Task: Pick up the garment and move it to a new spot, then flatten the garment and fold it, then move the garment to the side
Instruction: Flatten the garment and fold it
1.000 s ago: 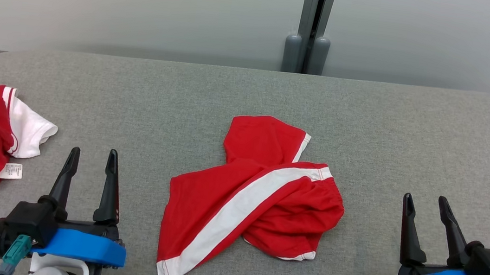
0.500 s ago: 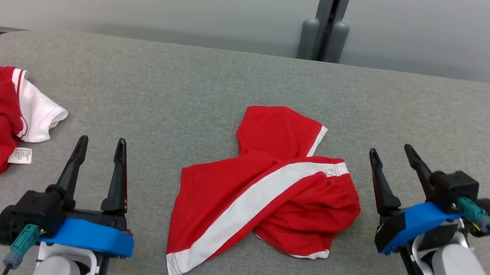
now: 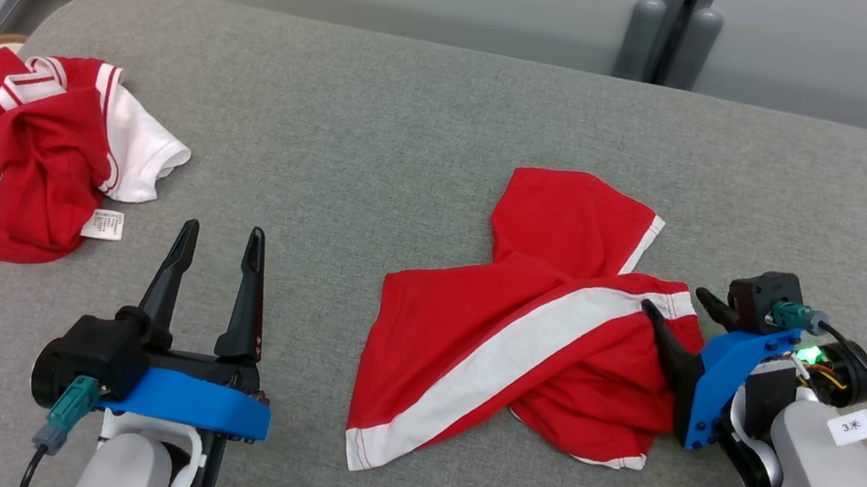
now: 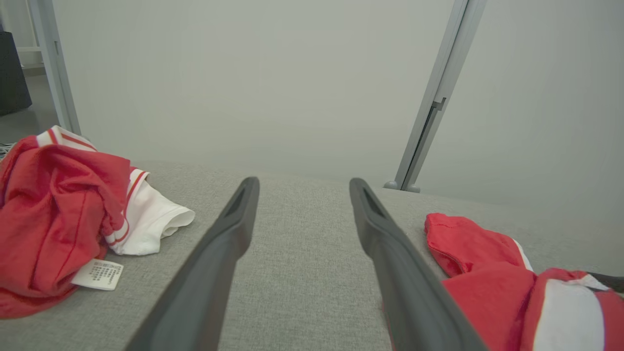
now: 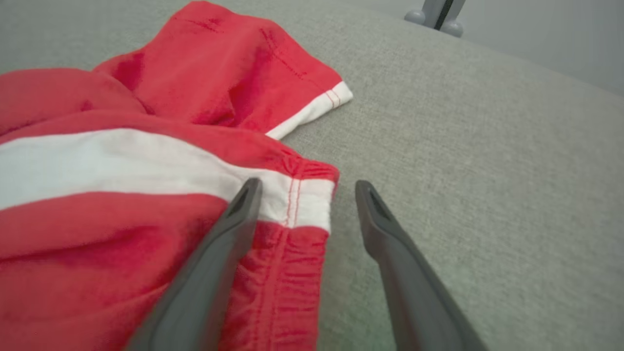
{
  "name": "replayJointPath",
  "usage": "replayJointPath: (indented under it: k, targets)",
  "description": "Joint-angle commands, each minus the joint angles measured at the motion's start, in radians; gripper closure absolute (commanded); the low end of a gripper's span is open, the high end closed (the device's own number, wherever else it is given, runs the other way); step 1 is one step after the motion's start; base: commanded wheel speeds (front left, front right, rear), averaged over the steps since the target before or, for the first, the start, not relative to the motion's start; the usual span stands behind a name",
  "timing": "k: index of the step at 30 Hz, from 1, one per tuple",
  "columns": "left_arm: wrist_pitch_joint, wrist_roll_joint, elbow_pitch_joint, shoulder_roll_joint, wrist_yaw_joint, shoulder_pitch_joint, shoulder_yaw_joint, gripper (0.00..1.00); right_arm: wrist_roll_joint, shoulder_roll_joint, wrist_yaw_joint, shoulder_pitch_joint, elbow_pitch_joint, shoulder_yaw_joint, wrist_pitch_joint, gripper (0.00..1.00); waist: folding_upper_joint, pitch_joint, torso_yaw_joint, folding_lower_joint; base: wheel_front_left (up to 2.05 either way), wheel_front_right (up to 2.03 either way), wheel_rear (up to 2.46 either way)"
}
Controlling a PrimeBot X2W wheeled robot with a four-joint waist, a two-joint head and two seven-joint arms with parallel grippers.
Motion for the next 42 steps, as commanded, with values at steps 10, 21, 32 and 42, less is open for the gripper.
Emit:
replayJointPath:
  k: [10, 21, 32, 42]
  targets:
    - [-0.003, -0.018, 0.006, -0.001, -0.002, -0.014, -0.017, 0.0, 0.115, -0.01, 0.0, -0.015, 0.082, 0.107, -0.011, 1.0, 0.0, 0.011, 0.024, -0.0002, 0.0, 0.0, 0.0]
    - [-0.003, -0.019, 0.01, -0.001, -0.002, 0.003, -0.013, 0.0, 0.078, -0.06, 0.0, -0.18, 0.144, 0.04, -0.244, 1.0, 0.0, -0.011, 0.008, -0.0002, 0.0, 0.0, 0.0]
    - [-0.003, -0.015, 0.02, -0.001, -0.002, 0.044, 0.005, 0.0, 0.002, -0.014, 0.0, -0.178, 0.186, 0.023, -0.329, 1.0, 0.0, -0.062, -0.044, -0.0002, 0.0, 0.0, 0.0]
    - [-0.003, -0.007, 0.026, -0.001, -0.002, 0.078, 0.009, 0.0, -0.017, -0.007, 0.0, 0.155, -0.105, -0.016, -0.334, 1.0, 0.0, -0.104, -0.139, -0.0002, 0.0, 0.0, 0.0]
